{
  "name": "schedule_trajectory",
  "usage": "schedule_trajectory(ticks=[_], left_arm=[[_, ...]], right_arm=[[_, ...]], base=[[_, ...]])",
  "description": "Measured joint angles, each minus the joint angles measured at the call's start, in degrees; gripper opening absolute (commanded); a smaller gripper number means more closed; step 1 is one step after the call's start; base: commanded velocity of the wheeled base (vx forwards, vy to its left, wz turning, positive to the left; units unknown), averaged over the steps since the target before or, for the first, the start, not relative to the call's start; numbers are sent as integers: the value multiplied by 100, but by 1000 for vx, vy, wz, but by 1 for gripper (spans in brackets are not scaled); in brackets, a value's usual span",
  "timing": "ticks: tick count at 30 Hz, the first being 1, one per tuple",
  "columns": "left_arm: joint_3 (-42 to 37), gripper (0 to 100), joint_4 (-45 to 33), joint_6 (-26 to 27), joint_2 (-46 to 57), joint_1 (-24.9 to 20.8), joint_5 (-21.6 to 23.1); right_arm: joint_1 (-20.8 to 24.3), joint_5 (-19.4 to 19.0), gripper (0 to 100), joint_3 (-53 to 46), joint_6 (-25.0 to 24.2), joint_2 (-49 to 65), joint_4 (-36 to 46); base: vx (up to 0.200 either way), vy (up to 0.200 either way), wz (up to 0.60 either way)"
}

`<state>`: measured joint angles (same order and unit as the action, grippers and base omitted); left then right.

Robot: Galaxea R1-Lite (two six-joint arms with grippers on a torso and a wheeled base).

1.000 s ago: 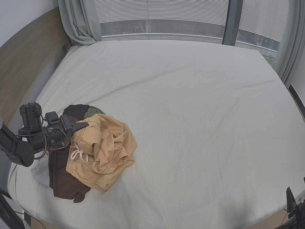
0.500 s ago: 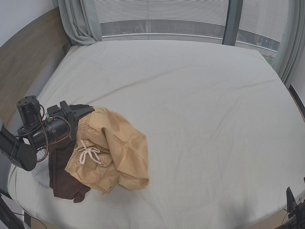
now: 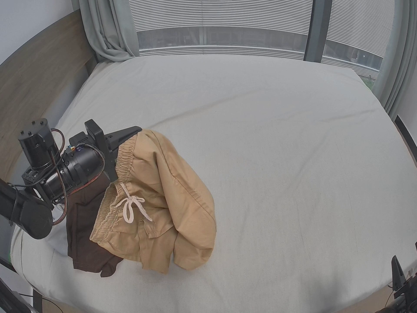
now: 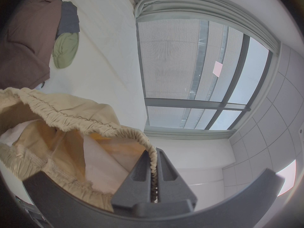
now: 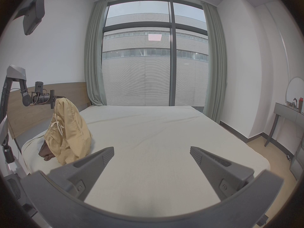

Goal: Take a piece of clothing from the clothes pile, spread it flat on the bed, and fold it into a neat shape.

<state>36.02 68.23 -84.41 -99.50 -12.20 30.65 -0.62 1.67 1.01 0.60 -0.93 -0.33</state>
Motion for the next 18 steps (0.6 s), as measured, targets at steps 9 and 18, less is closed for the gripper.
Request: schedule_trajectory(ticks=[9,18], left_arm=[[155,0,-84,-88,319,-373,-20],[215,0,-95,-90,430,-664,-87]], right_arm=[[0,-1,100,0,0,0,1],[0,0,100,0,-2,0,0]], base=[[0,0,0],[0,0,0]])
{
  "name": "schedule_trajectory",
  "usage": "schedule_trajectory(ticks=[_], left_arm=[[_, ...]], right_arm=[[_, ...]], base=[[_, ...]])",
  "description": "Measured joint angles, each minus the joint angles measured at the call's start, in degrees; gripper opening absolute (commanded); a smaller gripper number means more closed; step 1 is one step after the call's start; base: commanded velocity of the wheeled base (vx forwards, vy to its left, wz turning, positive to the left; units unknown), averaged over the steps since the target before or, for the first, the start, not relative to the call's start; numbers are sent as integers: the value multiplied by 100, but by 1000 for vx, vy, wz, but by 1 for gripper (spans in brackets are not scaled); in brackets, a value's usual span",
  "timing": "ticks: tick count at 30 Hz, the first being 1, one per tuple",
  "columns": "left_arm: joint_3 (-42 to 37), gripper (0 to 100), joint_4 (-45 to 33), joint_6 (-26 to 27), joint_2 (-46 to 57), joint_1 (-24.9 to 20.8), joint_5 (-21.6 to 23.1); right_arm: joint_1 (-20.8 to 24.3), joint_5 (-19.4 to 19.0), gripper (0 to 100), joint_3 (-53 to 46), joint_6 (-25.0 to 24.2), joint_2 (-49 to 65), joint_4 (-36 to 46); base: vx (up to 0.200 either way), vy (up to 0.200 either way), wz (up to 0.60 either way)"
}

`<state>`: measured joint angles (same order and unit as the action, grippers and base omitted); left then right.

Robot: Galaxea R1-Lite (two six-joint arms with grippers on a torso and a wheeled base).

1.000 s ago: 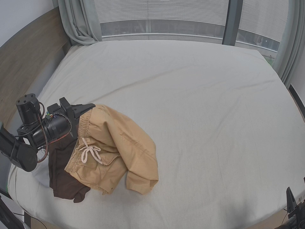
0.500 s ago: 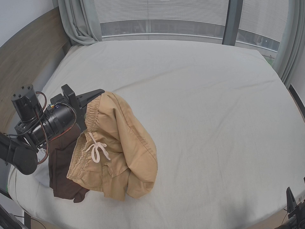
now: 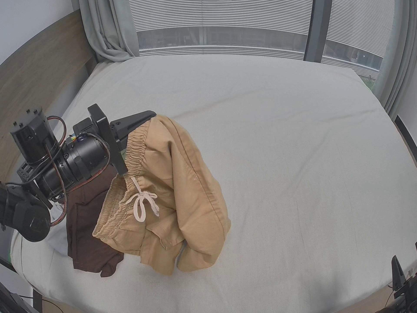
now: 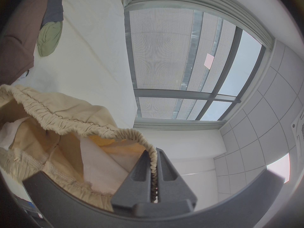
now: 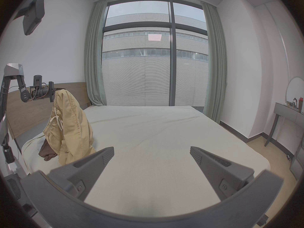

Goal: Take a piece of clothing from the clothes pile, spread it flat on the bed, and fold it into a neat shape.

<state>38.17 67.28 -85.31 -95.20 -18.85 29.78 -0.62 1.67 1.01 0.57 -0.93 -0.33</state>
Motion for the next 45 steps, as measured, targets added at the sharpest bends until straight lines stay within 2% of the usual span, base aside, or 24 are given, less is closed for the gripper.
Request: schedule_trajectory(ticks=[10,17,32,45], left_arm=[[319,0,-50,0,33,-544,-335],[841,0,-611,2,27,-844,-600],[1860,0,-1142,0,-279,-1362,-751],[2126,0,-1235,-176,-800,-1762,-870]], right_arm=[[0,-1,100,0,-6,0,1],[2,0,100,0,-11,0,1],[0,-1,100,0,-15,0,1],[0,-1,100,0,-22,0,1]], base=[[0,0,0],[0,0,0],[0,0,0],[0,0,0]])
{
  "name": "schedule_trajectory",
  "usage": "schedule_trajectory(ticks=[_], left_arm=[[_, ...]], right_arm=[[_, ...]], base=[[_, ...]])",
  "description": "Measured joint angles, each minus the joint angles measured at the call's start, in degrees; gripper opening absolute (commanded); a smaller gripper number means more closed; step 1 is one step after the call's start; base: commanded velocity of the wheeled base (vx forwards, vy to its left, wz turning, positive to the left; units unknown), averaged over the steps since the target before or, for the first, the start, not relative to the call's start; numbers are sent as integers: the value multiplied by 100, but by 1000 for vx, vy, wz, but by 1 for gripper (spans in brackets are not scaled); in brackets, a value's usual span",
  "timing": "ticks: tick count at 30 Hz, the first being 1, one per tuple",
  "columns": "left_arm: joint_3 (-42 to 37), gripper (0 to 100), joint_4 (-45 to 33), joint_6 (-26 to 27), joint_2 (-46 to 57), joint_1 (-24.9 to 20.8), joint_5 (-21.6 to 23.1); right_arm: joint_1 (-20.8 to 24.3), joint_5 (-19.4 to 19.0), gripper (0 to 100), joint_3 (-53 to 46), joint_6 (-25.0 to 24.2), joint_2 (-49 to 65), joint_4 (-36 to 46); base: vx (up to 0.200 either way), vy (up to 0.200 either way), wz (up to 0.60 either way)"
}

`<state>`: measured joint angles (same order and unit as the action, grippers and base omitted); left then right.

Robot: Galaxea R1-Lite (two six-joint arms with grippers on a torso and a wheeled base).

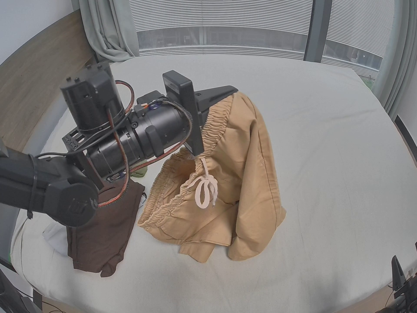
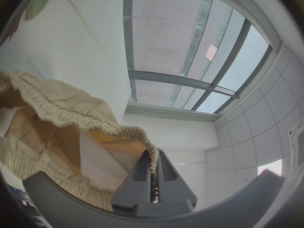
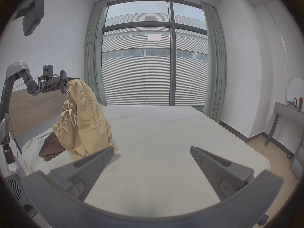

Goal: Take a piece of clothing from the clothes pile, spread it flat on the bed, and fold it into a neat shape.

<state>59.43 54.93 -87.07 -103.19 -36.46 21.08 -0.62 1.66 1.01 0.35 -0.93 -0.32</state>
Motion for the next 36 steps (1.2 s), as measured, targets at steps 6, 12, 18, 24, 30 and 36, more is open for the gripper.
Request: schedule_trajectory(ticks=[6,12,18,24,30,36], left_arm=[[308,0,-33,-216,-118,-182,-15],[597,0,-323,-339,-130,-304,-11],[1108,0,-644,-630,-152,-501,-9],[1498,0,-728,-800,-251,-722,-12],[1805,0,-708,-1207,-350,-824,-105],[1940,0,-690,-1423,-463,-894,-146]], right_arm=[[0,1,100,0,-4,0,-1],[0,1,100,0,-4,0,-1],[0,1,100,0,-2,0,-1],[0,6,100,0,-4,0,0],[0,4,100,0,-4,0,-1],[0,4,100,0,-4,0,-1]], base=[[0,0,0],[0,0,0],[0,0,0],[0,0,0],[0,0,0],[0,0,0]])
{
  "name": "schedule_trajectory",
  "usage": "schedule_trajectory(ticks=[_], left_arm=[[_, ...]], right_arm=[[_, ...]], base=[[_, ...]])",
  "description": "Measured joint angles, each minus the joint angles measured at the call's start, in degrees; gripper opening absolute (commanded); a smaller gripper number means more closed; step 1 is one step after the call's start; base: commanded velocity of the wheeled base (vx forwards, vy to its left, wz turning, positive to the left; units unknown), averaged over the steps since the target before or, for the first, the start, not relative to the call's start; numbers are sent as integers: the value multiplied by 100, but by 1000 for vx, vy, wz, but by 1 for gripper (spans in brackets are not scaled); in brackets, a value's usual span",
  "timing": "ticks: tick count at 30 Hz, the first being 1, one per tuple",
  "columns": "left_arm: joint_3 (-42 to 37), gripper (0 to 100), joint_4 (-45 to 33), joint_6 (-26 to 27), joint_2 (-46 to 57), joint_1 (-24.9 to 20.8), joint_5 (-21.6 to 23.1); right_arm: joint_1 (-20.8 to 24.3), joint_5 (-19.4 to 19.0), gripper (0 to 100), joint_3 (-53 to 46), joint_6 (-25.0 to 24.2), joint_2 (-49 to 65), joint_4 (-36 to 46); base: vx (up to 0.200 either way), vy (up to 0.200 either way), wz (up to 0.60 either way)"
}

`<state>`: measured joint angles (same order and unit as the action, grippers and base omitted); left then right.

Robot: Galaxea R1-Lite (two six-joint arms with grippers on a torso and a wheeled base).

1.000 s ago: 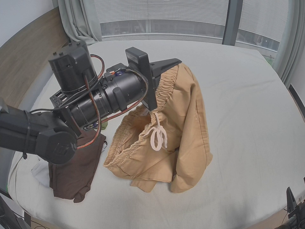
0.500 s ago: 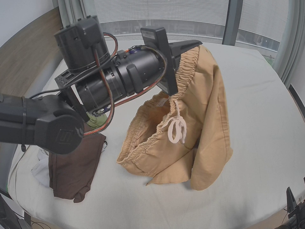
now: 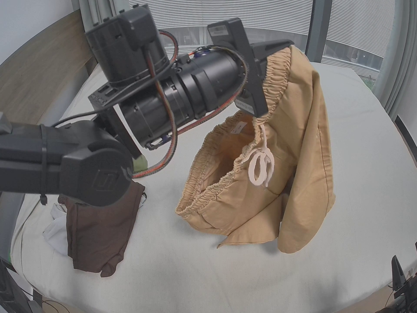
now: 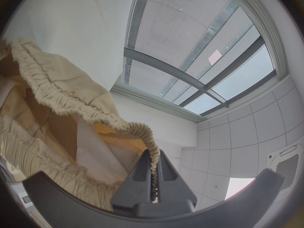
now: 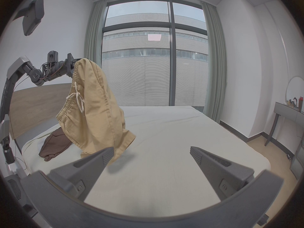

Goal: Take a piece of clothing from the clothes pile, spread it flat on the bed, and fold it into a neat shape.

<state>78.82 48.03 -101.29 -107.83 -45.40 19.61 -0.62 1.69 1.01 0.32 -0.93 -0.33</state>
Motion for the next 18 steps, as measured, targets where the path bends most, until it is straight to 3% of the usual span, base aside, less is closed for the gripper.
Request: schedule_trajectory(ticks=[12,18], left_arm=[[-664,0,227,46,-251,124,-229],[-1359,0,496,440,-63,310,-229]], right_arm=[[0,7,100,0,1,0,0],[0,7,100,0,-5,0,0]], base=[[0,0,0],[0,0,0]])
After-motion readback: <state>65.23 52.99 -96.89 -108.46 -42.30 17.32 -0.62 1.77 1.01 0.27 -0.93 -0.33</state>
